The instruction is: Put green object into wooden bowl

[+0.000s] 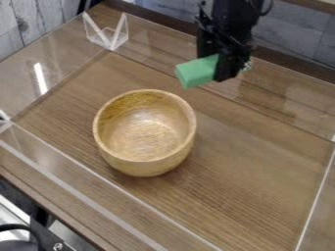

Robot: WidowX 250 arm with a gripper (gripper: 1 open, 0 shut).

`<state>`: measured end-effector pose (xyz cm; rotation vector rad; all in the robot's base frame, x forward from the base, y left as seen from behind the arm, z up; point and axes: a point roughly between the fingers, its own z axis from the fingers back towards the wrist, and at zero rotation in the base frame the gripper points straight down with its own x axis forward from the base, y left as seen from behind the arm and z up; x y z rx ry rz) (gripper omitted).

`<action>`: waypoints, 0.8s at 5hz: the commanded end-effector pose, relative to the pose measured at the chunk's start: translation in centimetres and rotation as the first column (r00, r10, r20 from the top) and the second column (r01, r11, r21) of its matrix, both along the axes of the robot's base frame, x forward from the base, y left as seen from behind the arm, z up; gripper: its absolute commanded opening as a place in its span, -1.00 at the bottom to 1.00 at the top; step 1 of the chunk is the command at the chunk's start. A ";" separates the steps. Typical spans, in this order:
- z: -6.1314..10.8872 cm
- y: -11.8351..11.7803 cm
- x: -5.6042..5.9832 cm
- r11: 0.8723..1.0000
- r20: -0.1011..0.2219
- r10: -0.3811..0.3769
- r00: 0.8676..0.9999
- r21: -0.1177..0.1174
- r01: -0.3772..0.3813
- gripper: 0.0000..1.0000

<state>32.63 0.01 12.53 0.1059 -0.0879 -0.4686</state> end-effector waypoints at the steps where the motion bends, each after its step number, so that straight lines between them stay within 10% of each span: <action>1: 3.1 0.3 0.0 0.997 0.072 0.074 0.995 0.000 -0.074 -1.00; 4: 4.6 0.3 -1.6 0.978 0.079 0.207 0.975 -0.015 -0.206 -1.00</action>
